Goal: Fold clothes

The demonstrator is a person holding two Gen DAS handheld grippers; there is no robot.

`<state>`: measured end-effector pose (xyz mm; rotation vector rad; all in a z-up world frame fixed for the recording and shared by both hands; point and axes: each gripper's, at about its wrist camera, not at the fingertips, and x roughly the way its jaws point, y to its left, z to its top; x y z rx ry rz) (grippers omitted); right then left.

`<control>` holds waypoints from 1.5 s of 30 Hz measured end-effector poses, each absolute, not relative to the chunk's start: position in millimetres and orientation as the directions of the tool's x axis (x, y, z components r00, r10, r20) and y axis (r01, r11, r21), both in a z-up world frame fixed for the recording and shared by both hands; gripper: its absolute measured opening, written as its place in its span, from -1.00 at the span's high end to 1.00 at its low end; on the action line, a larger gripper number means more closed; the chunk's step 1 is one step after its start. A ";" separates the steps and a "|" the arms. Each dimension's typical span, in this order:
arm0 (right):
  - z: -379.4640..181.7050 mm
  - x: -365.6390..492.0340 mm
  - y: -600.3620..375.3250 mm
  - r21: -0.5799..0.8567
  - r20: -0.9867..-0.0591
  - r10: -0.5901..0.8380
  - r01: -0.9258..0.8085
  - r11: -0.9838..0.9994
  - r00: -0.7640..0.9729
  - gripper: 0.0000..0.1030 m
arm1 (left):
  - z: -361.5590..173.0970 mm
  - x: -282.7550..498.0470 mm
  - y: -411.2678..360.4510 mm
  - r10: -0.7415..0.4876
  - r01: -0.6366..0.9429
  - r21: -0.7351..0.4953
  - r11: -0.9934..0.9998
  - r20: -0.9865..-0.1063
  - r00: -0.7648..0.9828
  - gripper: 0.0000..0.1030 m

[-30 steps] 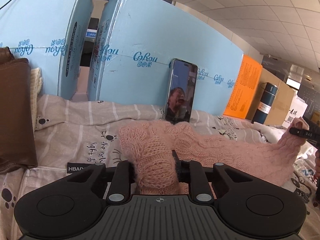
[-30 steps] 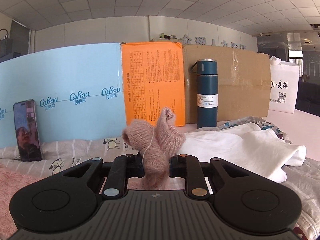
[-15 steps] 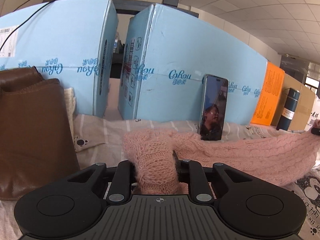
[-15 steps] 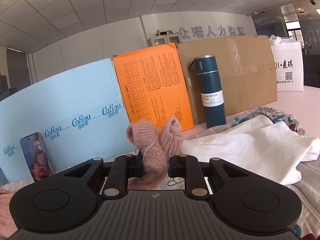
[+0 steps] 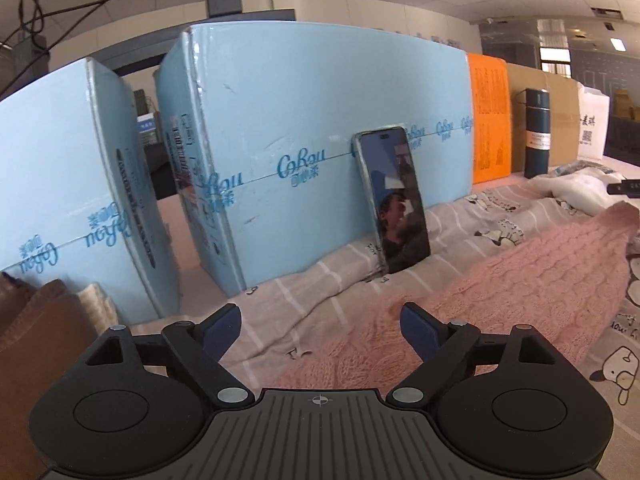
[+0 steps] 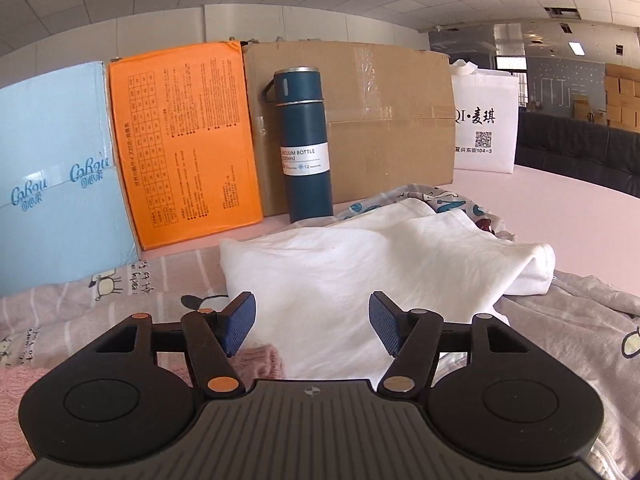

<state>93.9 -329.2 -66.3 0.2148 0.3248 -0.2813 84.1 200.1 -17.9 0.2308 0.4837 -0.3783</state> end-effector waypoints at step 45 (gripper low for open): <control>-9.4 -4.3 -156.2 -0.263 -0.454 0.702 -0.835 0.483 0.549 0.82 | -22.7 -78.5 156.2 -0.600 0.719 0.379 0.583 -0.395 0.696 0.66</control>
